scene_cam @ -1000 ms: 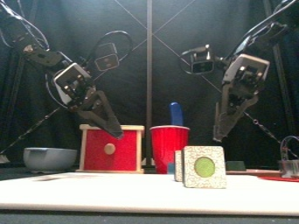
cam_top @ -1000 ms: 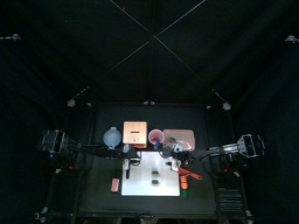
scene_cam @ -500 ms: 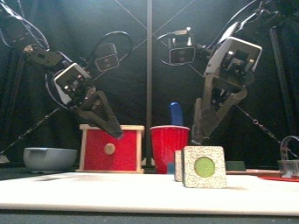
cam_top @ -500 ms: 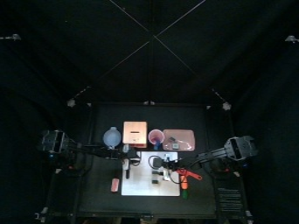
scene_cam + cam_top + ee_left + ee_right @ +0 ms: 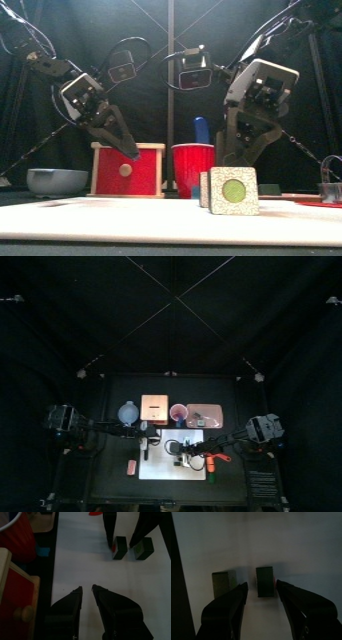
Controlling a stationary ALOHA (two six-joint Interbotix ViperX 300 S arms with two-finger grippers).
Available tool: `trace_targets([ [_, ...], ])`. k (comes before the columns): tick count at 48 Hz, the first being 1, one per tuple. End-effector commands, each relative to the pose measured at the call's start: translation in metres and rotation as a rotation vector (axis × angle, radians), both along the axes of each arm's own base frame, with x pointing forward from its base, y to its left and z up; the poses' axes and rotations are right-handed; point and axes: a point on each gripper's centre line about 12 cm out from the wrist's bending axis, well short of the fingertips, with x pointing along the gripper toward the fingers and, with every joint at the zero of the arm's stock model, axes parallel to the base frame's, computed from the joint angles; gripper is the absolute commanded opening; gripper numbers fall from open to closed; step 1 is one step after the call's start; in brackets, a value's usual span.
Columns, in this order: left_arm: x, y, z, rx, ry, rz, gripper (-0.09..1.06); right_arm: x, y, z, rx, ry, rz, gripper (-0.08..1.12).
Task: Place sushi on board then cut the sushi with the knife then place the pieces on the plate
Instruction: Place the 4 sushi pieces on the plate
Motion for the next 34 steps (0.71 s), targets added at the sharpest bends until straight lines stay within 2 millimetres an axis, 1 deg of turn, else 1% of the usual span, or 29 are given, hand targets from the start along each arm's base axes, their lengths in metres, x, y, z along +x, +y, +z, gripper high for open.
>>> trace_targets([
  [1,0.003,0.001,0.005,0.000,-0.018,0.002,0.67,0.010,0.000,0.013,0.009,-0.048,-0.002,0.80],
  [9,0.003,0.001,0.005,0.000,-0.018,0.002,0.67,0.010,-0.003,0.017,0.016,-0.061,-0.013,0.66],
  [13,0.003,0.001,0.005,0.002,-0.018,0.001,0.67,0.007,-0.009,0.019,0.020,-0.062,-0.031,0.62],
  [16,0.003,0.001,0.005,0.002,-0.018,0.001,0.67,0.002,-0.015,0.023,0.025,-0.066,-0.049,0.62],
  [21,0.003,0.001,0.005,0.002,-0.018,0.001,0.67,-0.014,-0.034,0.033,0.038,-0.071,-0.110,0.62],
  [24,0.003,0.001,0.005,0.003,-0.017,0.000,0.67,-0.027,-0.047,0.039,0.045,-0.075,-0.150,0.62],
  [28,0.003,0.000,0.005,0.003,-0.017,-0.002,0.67,-0.048,-0.069,0.048,0.048,-0.076,-0.220,0.62],
  [34,0.003,0.000,0.005,0.004,-0.017,-0.003,0.67,-0.077,-0.101,0.056,0.032,-0.061,-0.319,0.62],
])
